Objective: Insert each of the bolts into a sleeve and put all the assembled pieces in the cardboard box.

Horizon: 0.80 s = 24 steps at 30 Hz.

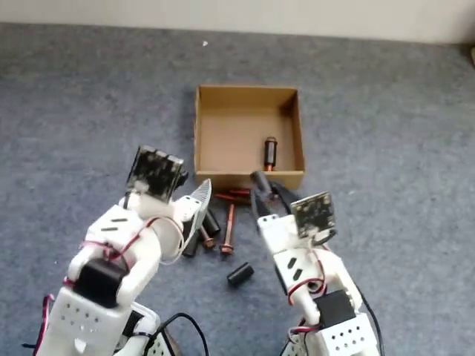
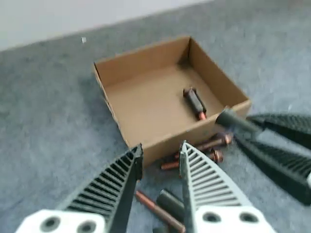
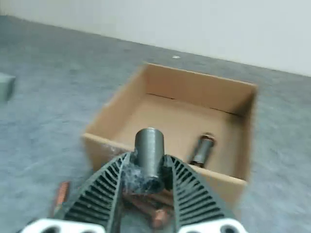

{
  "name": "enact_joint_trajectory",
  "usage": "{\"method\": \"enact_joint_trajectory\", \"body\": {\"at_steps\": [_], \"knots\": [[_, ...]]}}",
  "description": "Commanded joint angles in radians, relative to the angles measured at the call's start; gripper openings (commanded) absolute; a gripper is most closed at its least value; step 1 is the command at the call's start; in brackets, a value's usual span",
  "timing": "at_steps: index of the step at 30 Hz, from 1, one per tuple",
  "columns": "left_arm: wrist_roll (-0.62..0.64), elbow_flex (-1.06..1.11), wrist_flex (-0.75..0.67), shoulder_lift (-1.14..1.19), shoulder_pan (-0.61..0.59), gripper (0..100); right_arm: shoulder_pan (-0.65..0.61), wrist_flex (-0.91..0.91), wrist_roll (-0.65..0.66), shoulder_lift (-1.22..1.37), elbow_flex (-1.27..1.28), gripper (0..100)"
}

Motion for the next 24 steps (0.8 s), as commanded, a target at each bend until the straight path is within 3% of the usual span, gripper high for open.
{"method": "enact_joint_trajectory", "body": {"at_steps": [1,8,17,24], "knots": [[-0.02,-0.134,0.043,0.199,-0.012,15,0.107,0.002,-0.009,-0.007,-0.038,0.4],[-0.218,-0.268,0.074,0.601,0.028,15,0.255,-0.002,-0.009,-0.015,-0.053,0.4],[-0.519,-0.378,0.066,0.972,0.163,15,0.39,-0.002,-0.009,-0.016,-0.077,0.4],[-0.643,-0.578,0.066,1.228,0.205,15,0.46,-0.002,-0.011,-0.016,-0.099,0.4]]}}
